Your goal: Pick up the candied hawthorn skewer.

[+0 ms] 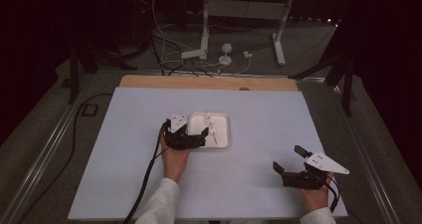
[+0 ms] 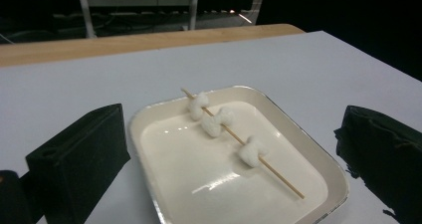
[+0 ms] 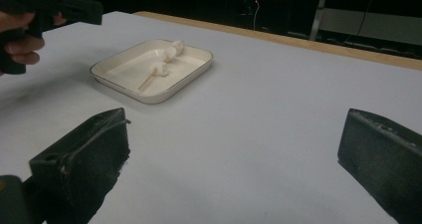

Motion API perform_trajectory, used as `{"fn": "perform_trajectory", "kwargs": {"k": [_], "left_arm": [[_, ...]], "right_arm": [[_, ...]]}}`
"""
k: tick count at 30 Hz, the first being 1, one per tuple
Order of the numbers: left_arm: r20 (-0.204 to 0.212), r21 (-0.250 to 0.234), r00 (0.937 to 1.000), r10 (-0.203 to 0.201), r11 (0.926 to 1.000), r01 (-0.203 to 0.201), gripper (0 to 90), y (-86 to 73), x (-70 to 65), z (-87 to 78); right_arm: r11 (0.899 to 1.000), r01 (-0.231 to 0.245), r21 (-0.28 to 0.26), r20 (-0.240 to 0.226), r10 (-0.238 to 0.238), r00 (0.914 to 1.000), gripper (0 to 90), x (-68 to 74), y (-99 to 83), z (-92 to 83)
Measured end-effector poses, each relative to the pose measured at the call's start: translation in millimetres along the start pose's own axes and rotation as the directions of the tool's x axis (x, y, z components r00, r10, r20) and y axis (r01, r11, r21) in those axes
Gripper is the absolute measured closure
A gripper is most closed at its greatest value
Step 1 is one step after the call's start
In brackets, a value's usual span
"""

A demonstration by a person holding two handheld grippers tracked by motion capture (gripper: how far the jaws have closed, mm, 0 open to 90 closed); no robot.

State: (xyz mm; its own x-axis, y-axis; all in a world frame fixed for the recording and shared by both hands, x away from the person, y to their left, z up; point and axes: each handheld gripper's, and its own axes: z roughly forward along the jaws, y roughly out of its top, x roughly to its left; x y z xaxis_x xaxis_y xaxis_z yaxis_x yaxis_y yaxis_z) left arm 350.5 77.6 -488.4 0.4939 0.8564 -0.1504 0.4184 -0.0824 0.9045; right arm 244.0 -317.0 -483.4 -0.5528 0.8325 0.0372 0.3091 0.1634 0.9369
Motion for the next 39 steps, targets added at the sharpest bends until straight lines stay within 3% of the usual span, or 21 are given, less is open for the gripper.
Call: {"fn": "perform_trajectory", "kwargs": {"k": [9, 16, 24, 29, 34, 39], "left_arm": [[-0.009, 0.04, 0.9998, -0.019, 0.999, 0.019, 0.6, -10.3, -8.3, 19.1], [-0.025, 0.079, 0.9996, -0.008, 0.9968, 0.01, 0.6, -17.3, -16.3, 34.1], [-0.028, 0.134, 0.9994, -0.022, 0.9907, 0.026, 1.4, -20.3, -26.1, 49.2], [-0.051, 0.19, 0.9985, 0.017, 0.9817, -0.007, 3.9, -20.9, -35.6, 58.2], [-0.094, 0.23, 0.9944, 0.05, 0.9728, -0.027, 16.2, -20.8, -39.9, 61.7], [-0.083, 0.262, 0.9944, 0.066, 0.9641, -0.042, 21.5, -21.6, -38.8, 61.2]], "right_arm": [[1.0, -0.001, 0.002, -0.001, 0.001, 1.0, 0.0, 0.2, -0.2, 0.2], [1.0, -0.003, 0.005, 0.0, 0.003, 1.0, 0.0, 0.0, -0.3, 0.6], [1.0, -0.002, 0.004, 0.001, 0.002, 1.0, 0.0, -0.7, -0.5, 0.4], [1.0, -0.004, 0.001, 0.002, 0.004, 1.0, 0.0, -1.3, -0.5, -0.1], [1.0, -0.006, 0.0, 0.002, 0.006, 1.0, 0.0, -1.9, -0.7, -0.3], [1.0, -0.005, 0.001, 0.001, 0.005, 1.0, 0.0, -1.8, -0.7, -0.4]]}}
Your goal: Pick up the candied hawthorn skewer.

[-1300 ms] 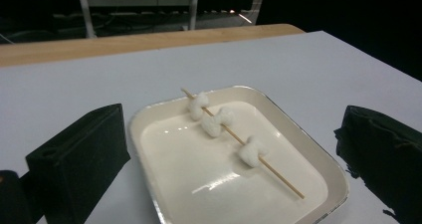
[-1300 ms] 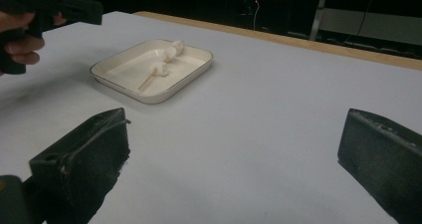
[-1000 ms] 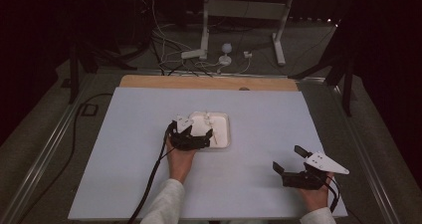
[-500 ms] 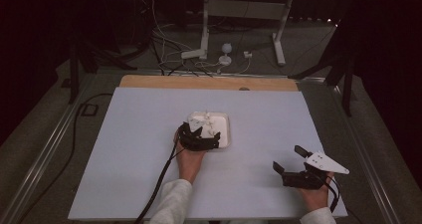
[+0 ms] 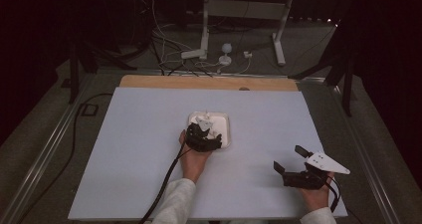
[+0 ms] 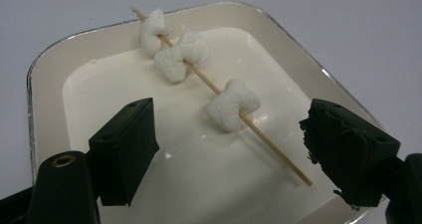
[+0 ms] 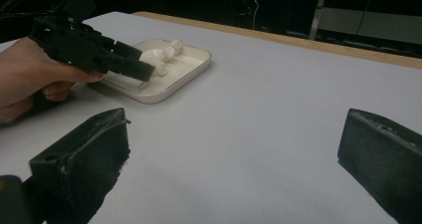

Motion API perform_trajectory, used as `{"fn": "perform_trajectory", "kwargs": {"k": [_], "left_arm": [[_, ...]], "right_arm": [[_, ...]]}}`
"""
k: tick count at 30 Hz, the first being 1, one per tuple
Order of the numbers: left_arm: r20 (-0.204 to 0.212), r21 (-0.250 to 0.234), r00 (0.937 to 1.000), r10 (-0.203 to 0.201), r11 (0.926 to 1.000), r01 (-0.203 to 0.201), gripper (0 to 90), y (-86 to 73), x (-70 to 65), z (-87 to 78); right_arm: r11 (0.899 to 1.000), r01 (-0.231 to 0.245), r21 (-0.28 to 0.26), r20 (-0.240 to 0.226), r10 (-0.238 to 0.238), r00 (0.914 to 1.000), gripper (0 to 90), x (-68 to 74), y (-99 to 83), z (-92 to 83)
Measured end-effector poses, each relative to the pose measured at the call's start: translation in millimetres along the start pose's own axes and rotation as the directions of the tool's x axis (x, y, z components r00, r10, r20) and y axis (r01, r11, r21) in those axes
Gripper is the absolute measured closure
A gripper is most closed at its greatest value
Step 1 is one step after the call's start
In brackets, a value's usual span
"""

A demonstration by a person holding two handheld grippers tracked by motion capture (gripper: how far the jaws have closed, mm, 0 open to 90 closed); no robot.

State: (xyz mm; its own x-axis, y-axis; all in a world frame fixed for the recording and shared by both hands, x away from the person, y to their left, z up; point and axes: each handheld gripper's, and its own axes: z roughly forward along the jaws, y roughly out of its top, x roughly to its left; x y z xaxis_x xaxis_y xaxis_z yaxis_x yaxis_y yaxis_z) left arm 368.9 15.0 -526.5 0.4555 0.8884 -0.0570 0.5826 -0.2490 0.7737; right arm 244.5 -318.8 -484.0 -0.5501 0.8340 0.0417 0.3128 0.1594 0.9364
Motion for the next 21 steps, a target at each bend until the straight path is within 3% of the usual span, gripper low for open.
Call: {"fn": "perform_trajectory", "kwargs": {"k": [5, 7, 12, 13, 14, 15, 16, 17, 21], "left_arm": [[-0.004, 0.02, 0.9999, 0.012, 0.9997, -0.011, 24.8, -0.6, 0.0, 0.0], [-0.011, 0.036, 0.9999, 0.009, 0.9993, -0.009, 33.3, -0.8, 0.6, 0.1], [-0.006, 0.05, 0.9996, 0.026, 0.9984, -0.026, 44.0, -2.4, 5.1, -4.5], [0.003, 0.05, 0.9999, 0.013, 0.9987, -0.013, 51.7, -2.8, 7.3, -6.1], [0.011, 0.05, 0.9999, 0.001, 0.9987, -0.002, 51.7, -3.2, 9.7, -7.5], [0.021, 0.05, 0.9997, -0.01, 0.9987, 0.009, 59.1, -3.8, 12.1, -8.8], [0.028, 0.053, 0.9994, -0.021, 0.9984, 0.02, 59.1, -4.2, 14.3, -10.2], [0.037, 0.058, 0.9987, -0.034, 0.9978, 0.032, 65.7, -4.4, 16.6, -11.7], [0.051, 0.073, 0.9958, -0.076, 0.9947, 0.072, 69.3, -7.0, 23.2, -17.3]], "right_arm": [[1.0, 0.0, 0.001, 0.0, 0.0, 1.0, 0.0, 0.6, 0.0, 0.5], [1.0, 0.002, 0.002, 0.0, -0.002, 1.0, 0.0, 0.9, 0.1, 0.4], [1.0, 0.0, 0.001, 0.002, 0.0, 1.0, 0.0, -0.1, -0.2, 0.1], [1.0, 0.0, 0.001, 0.002, 0.0, 1.0, 0.0, 0.0, -0.2, -0.1], [1.0, 0.0, 0.001, 0.002, 0.0, 1.0, 0.0, 0.0, -0.2, -0.1], [1.0, 0.001, 0.003, 0.002, -0.001, 1.0, 0.0, 0.2, -0.3, 0.3], [1.0, 0.001, 0.003, 0.002, -0.001, 1.0, 0.0, 0.2, -0.3, 0.3], [1.0, 0.001, 0.005, 0.001, -0.001, 1.0, 0.0, 0.8, -0.3, 0.7], [1.0, 0.002, 0.005, 0.001, -0.002, 1.0, 0.0, 1.3, -0.2, 0.8]]}}
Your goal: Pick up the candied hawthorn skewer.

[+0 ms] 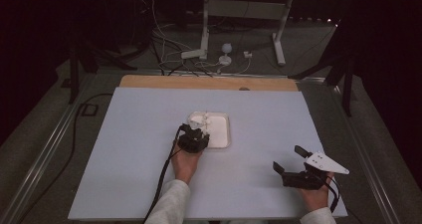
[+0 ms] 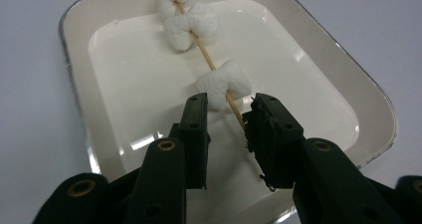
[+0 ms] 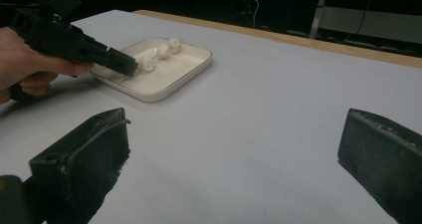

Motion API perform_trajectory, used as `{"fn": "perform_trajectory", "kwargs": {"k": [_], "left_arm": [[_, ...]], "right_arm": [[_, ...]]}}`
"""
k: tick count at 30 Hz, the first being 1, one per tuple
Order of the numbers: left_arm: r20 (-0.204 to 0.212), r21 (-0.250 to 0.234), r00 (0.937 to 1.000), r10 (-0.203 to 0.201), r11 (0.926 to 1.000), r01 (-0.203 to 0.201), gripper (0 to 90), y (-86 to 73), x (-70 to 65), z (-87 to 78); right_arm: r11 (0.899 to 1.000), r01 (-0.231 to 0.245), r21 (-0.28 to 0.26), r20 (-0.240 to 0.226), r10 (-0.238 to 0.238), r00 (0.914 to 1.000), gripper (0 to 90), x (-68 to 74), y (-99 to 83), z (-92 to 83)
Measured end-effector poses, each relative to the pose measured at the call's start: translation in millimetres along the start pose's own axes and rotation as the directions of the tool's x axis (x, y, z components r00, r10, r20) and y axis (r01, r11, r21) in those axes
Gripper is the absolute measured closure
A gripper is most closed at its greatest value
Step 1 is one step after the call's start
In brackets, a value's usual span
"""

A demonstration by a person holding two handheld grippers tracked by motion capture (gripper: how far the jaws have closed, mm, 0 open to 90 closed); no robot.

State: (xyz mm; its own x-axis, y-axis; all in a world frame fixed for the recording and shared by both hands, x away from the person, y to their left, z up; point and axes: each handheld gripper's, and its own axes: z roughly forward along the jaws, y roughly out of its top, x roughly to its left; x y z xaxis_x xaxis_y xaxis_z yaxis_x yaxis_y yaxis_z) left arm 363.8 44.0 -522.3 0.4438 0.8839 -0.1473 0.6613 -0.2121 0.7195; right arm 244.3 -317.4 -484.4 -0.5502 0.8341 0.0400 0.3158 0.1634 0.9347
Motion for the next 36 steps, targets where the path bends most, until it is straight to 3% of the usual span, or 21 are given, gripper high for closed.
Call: {"fn": "perform_trajectory", "kwargs": {"k": [3, 6, 11, 16, 20, 24, 26, 33, 36], "left_arm": [[0.001, 0.021, 1.0, -0.009, 0.9997, 0.009, 70.2, -0.9, 2.0, -4.4], [-0.013, 0.047, 0.9997, 0.018, 0.9987, -0.017, 68.9, -0.5, 0.7, -7.1], [-0.038, 0.066, 0.9993, 0.0, 0.9978, 0.003, 83.9, 2.7, 5.0, -6.4], [0.013, 0.075, 0.9973, -0.072, 0.9947, 0.07, 90.0, 4.0, 14.2, -7.0], [0.047, 0.05, 0.9927, -0.111, 0.9928, 0.109, 90.0, 4.7, 15.9, -14.4], [0.093, 0.047, 0.9899, -0.107, 0.9936, 0.103, 90.0, 4.4, 13.7, -27.2], [0.096, 0.062, 0.9911, -0.092, 0.9943, 0.087, 90.0, 2.2, 13.9, -31.4], [0.109, 0.134, 0.9891, -0.099, 0.9875, 0.084, 88.8, -2.5, 20.3, -22.6], [0.127, 0.138, 0.9846, -0.121, 0.9851, 0.103, 88.6, -2.1, 22.0, -19.6]], "right_arm": [[1.0, 0.0, 0.003, 0.001, 0.0, 1.0, 0.0, -0.2, -0.3, 0.2], [1.0, 0.002, 0.004, 0.001, -0.002, 1.0, 0.0, 0.0, -0.3, 0.5], [1.0, 0.004, 0.007, -0.004, -0.004, 1.0, 0.0, 1.3, -0.1, 1.1], [1.0, 0.001, 0.008, -0.003, -0.001, 1.0, 0.0, 0.0, -0.5, 1.0], [1.0, -0.002, 0.007, -0.003, 0.002, 1.0, 0.0, -1.0, -0.7, 0.6], [1.0, -0.004, 0.01, -0.004, 0.004, 1.0, 0.0, -0.6, -0.8, 0.8], [1.0, -0.001, 0.009, -0.005, 0.001, 1.0, 0.0, -0.1, -0.7, 0.9], [1.0, 0.003, 0.014, -0.006, -0.003, 1.0, 0.0, 0.7, -0.9, 2.4], [1.0, -0.001, 0.017, -0.006, 0.001, 1.0, 0.0, 0.4, -1.2, 2.7]]}}
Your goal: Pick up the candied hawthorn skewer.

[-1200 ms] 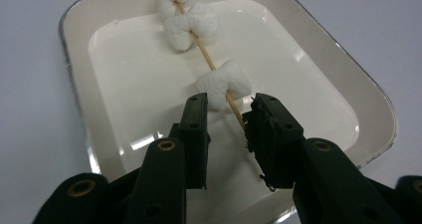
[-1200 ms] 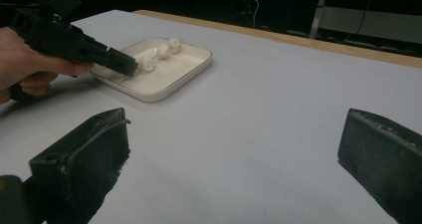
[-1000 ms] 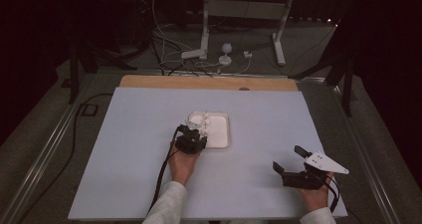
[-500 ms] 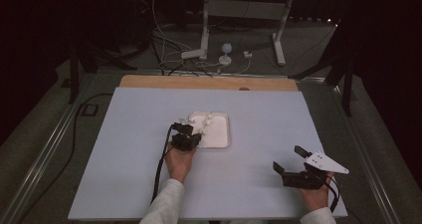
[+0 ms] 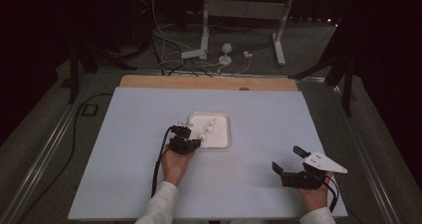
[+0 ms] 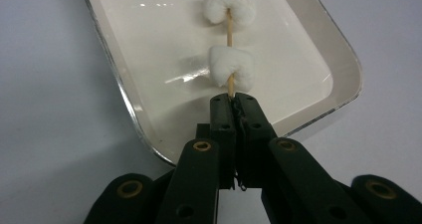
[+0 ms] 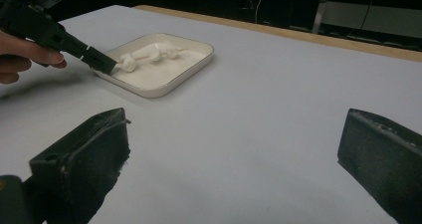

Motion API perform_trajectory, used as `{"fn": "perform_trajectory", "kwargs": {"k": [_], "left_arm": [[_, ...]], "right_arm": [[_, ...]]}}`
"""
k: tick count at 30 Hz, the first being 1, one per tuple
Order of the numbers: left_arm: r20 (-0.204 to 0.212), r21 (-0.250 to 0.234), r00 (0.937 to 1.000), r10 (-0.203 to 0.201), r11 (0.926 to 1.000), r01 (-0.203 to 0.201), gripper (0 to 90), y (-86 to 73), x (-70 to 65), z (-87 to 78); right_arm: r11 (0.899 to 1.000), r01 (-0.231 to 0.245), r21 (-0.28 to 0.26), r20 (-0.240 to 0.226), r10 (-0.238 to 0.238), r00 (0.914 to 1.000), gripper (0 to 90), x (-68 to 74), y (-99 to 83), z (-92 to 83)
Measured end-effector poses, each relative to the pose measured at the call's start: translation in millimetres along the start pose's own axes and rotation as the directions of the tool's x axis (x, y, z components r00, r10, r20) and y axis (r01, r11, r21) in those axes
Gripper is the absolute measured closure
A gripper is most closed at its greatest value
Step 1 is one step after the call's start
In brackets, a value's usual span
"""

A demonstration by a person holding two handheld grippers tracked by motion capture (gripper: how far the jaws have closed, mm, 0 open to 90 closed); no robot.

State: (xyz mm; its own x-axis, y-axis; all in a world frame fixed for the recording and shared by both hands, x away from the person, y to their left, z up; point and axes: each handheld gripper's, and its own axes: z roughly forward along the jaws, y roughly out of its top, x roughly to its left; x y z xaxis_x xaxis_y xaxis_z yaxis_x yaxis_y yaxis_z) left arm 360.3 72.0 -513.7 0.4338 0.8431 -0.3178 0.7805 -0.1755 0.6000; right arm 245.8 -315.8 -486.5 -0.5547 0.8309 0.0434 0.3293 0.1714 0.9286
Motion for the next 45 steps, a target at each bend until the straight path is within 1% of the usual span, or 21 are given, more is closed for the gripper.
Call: {"fn": "perform_trajectory", "kwargs": {"k": [1, 4, 6, 8, 9, 11, 13, 15, 19, 23, 26, 29, 30, 32, 34, 37, 41, 42, 43, 44, 45], "left_arm": [[-0.005, -0.001, 1.0, 0.005, 1.0, -0.005, 89.2, 0.4, -0.4, -0.3], [0.011, -0.012, 0.9999, -0.002, 0.9999, 0.003, 90.0, -0.1, 0.9, -2.4], [0.032, -0.031, 0.9994, -0.013, 0.9994, 0.014, 90.0, -0.5, 2.0, -5.6], [0.03, -0.049, 0.9995, -0.01, 0.9987, 0.011, 90.0, -0.6, 2.3, -9.8], [0.042, -0.061, 0.9991, -0.009, 0.9981, 0.012, 90.0, -0.8, 2.9, -12.2], [0.045, -0.08, 0.999, -0.004, 0.9968, 0.008, 90.0, -1.2, 3.5, -17.4], [0.068, -0.101, 0.9976, -0.007, 0.9948, 0.014, 90.0, -2.6, 4.8, -22.7], [0.072, -0.115, 0.9974, -0.004, 0.9933, 0.012, 90.0, -4.3, 5.8, -28.0], [0.098, -0.147, 0.9951, -0.008, 0.9888, 0.023, 90.0, -8.5, 10.4, -39.5], [0.098, -0.166, 0.9952, -0.01, 0.9858, 0.027, 90.0, -12.3, 13.8, -48.5], [0.103, -0.186, 0.9947, -0.003, 0.9823, 0.022, 90.0, -14.0, 15.7, -55.0], [0.125, -0.214, 0.9921, 0.011, 0.9767, 0.016, 90.0, -16.4, 16.5, -61.7], [0.124, -0.22, 0.9922, 0.018, 0.9755, 0.01, 90.0, -17.2, 16.7, -64.1], [0.143, -0.236, 0.9893, 0.027, 0.9717, 0.008, 90.0, -19.1, 17.3, -68.7], [0.152, -0.253, 0.9873, 0.048, 0.9675, -0.008, 90.0, -21.4, 16.9, -73.2], [0.178, -0.279, 0.9816, 0.069, 0.9601, -0.017, 90.0, -25.3, 17.7, -78.6], [0.197, -0.303, 0.9753, 0.1, 0.9522, -0.036, 90.0, -30.1, 19.1, -82.1], [0.203, -0.306, 0.9734, 0.107, 0.9511, -0.041, 90.0, -30.7, 19.5, -81.9], [0.2, -0.305, 0.9733, 0.113, 0.9512, -0.048, 90.0, -30.8, 19.6, -81.9], [0.201, -0.308, 0.9727, 0.115, 0.9502, -0.049, 90.0, -30.6, 19.8, -82.2], [0.215, -0.319, 0.9695, 0.118, 0.9467, -0.044, 90.0, -30.5, 20.2, -83.2]], "right_arm": [[1.0, 0.0, 0.0, 0.0, 0.0, 1.0, 0.0, 0.0, 0.0, -0.1], [1.0, 0.001, -0.004, 0.002, -0.001, 1.0, 0.0, -0.7, 0.1, -1.1], [1.0, -0.002, -0.004, 0.002, 0.002, 1.0, 0.0, -1.3, 0.1, -1.5], [1.0, -0.006, -0.005, 0.003, 0.006, 1.0, 0.0, -1.8, 0.0, -1.6], [1.0, -0.007, -0.005, 0.002, 0.007, 1.0, 0.0, -1.9, 0.0, -1.5], [1.0, -0.007, -0.005, 0.0, 0.007, 1.0, 0.0, -1.8, 0.0, -1.4], [1.0, -0.009, -0.005, 0.0, 0.009, 1.0, 0.0, -1.7, 0.0, -1.4], [1.0, -0.01, -0.005, 0.0, 0.01, 0.9999, 0.0, -1.8, 0.0, -1.4], [1.0, -0.015, -0.001, -0.002, 0.015, 0.9999, 0.0, -2.2, -0.2, -0.7], [1.0, -0.019, 0.005, 0.003, 0.019, 0.9998, 0.0, -2.1, -0.5, 0.5], [1.0, -0.024, 0.007, -0.001, 0.024, 0.9997, 0.0, -1.3, -0.2, 1.2], [1.0, -0.029, 0.007, -0.002, 0.029, 0.9996, 0.0, -0.7, -0.1, 1.7], [0.999, -0.034, 0.006, -0.003, 0.034, 0.9994, 0.0, -0.8, -0.1, 1.8], [0.999, -0.041, 0.004, -0.001, 0.041, 0.9992, 0.0, -0.6, 0.3, 1.5], [0.999, -0.04, 0.003, 0.002, 0.04, 0.9992, 0.0, 0.5, 1.1, 1.3], [0.999, -0.049, 0.004, -0.004, 0.049, 0.9988, 0.0, 1.6, 2.5, 2.2], [0.998, -0.064, -0.022, -0.037, 0.064, 0.9973, 0.0, 1.9, 10.6, 4.8], [0.997, -0.066, -0.029, -0.05, 0.065, 0.9966, 0.0, 1.8, 13.1, 5.4], [0.997, -0.066, -0.029, -0.05, 0.065, 0.9966, 0.0, 1.8, 13.1, 5.4], [0.997, -0.067, -0.034, -0.06, 0.065, 0.9961, 0.0, 1.9, 15.9, 5.9], [0.997, -0.067, -0.038, -0.08, 0.064, 0.9948, 0.0, 2.6, 21.5, 6.7]]}}
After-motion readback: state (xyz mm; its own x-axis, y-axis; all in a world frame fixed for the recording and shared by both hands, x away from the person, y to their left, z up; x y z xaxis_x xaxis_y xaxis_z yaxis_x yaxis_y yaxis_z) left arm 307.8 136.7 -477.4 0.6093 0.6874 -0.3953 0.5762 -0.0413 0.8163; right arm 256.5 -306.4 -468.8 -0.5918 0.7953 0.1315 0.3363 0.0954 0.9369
